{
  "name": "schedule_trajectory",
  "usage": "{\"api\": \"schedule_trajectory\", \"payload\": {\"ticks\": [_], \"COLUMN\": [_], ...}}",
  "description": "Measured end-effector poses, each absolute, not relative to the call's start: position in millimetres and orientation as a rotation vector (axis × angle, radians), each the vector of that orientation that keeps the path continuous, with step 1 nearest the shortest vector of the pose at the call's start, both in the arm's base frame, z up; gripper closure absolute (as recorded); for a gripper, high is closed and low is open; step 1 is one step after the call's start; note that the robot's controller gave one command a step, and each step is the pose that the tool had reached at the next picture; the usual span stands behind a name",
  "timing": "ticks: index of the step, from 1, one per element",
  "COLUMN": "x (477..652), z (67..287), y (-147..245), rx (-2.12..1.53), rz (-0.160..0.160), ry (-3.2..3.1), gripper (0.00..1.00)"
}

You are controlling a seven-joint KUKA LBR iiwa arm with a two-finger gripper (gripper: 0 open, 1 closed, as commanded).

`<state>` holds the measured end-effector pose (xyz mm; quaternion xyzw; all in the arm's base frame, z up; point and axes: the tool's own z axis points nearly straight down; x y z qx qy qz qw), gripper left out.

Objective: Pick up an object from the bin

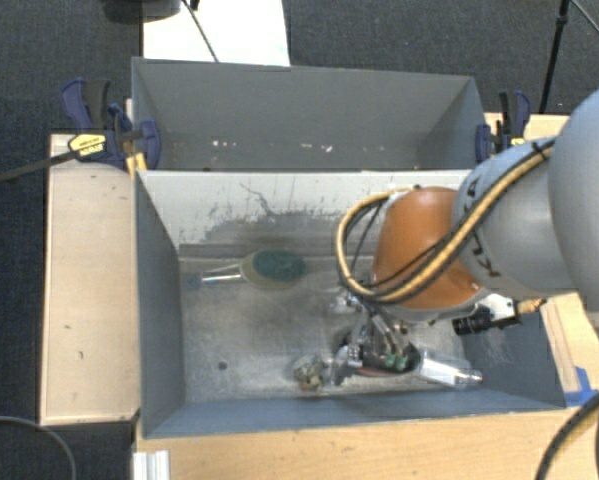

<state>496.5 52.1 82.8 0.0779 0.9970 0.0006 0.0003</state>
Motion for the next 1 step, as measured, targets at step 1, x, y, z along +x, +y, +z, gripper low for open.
{"api": "schedule_trajectory", "payload": {"ticks": [1], "x": [511.1], "z": [79.5], "y": [-35.6], "rx": [0.038], "rz": [-0.005], "ry": [3.138], "gripper": [0.0]}}
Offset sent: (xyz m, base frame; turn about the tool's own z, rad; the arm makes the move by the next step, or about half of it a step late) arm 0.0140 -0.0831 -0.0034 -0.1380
